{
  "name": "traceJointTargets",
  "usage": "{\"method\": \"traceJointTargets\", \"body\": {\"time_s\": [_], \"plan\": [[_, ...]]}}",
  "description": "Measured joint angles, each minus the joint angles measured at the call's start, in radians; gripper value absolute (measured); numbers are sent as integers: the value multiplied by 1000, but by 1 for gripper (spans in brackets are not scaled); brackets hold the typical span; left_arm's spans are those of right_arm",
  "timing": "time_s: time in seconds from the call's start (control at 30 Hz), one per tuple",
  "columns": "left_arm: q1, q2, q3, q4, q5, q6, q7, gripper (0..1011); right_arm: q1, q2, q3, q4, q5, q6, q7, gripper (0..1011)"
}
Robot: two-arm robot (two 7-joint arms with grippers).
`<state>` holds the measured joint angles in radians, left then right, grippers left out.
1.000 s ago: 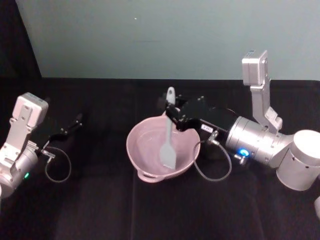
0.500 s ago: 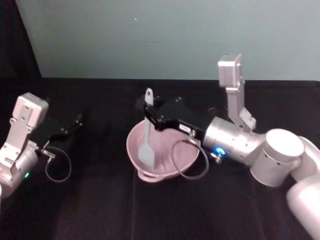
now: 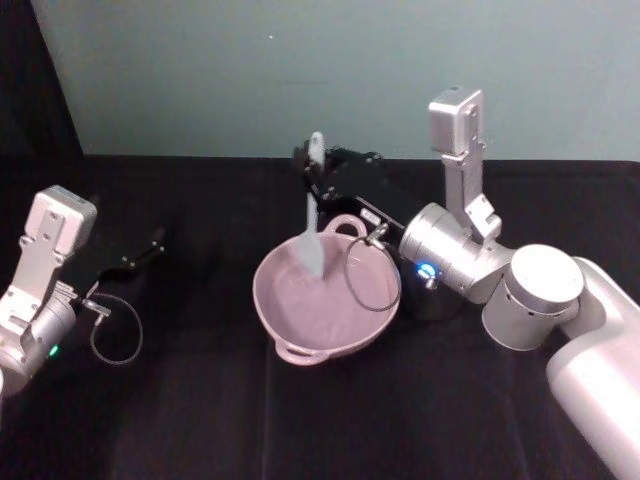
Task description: Use the one hand to pick up the spoon and stir the clear water in the bowl.
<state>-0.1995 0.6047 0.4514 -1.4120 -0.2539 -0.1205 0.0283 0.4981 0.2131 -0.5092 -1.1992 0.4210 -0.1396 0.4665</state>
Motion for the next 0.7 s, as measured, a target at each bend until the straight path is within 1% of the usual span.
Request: {"method": "traceJointTargets", "body": {"time_s": [0.07, 0.2, 0.27, 0.37, 0.47, 0.53, 0.7], "plan": [[0, 0, 0, 0, 0, 0, 0, 1011, -1, 3, 10, -1, -16, -4, -19, 121], [0, 0, 0, 0, 0, 0, 0, 1011, -10, 16, 24, -18, -34, -2, -37, 121], [0, 0, 0, 0, 0, 0, 0, 1011, -23, 35, 36, -46, -46, 16, -46, 121], [0, 0, 0, 0, 0, 0, 0, 1011, -43, 55, 48, -81, -50, 38, -47, 121], [0, 0, 0, 0, 0, 0, 0, 1011, -62, 71, 58, -113, -49, 55, -42, 121], [0, 0, 0, 0, 0, 0, 0, 1011, -88, 87, 69, -155, -40, 72, -30, 121], [0, 0, 0, 0, 0, 0, 0, 1011, -151, 123, 81, -253, -3, 105, 6, 121]]}}
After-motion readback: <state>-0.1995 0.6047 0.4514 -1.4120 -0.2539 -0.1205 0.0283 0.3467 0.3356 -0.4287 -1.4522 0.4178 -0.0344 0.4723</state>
